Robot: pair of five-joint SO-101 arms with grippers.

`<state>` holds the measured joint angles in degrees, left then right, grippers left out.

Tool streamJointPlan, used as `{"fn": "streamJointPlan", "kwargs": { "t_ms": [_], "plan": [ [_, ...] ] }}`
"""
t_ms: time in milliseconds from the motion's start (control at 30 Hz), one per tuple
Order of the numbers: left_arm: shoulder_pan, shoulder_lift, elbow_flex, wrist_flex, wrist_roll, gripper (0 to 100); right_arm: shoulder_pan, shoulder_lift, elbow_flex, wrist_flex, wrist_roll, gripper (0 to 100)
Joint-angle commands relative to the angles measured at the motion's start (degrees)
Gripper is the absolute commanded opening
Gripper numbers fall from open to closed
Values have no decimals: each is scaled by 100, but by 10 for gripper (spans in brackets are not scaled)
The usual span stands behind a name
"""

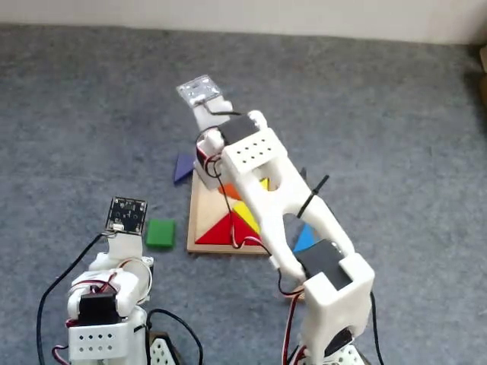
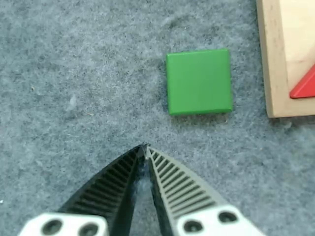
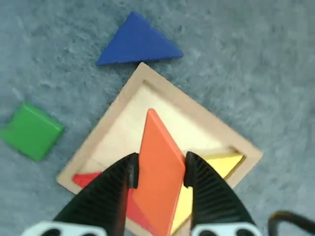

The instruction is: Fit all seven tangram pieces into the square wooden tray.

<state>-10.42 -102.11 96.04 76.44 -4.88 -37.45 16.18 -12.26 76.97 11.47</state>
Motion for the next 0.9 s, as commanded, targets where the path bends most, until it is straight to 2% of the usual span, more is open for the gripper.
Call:
{"fn": "streamJointPlan", "kwargs": {
  "t_ms": [0, 133, 333, 500, 667, 867],
  "plan": [
    [-110, -198, 119, 35, -9, 13, 110, -40, 233, -110, 1776, 67],
    [-110, -198, 119, 35, -9, 13, 119, -40, 857, -637, 3147, 67],
    [-110, -198, 119, 35, -9, 13, 224, -48, 1604, -1666, 4343, 67],
    [-110, -198, 119, 35, -9, 13, 268, -40, 1684, -2026, 5248, 66],
    [-110, -198, 119, 35, -9, 13, 251, -40, 1648, -2044, 5714, 66],
    [-110, -198, 119, 35, -9, 13, 286, 277, 1640, -2044, 5758, 67]
  ]
}}
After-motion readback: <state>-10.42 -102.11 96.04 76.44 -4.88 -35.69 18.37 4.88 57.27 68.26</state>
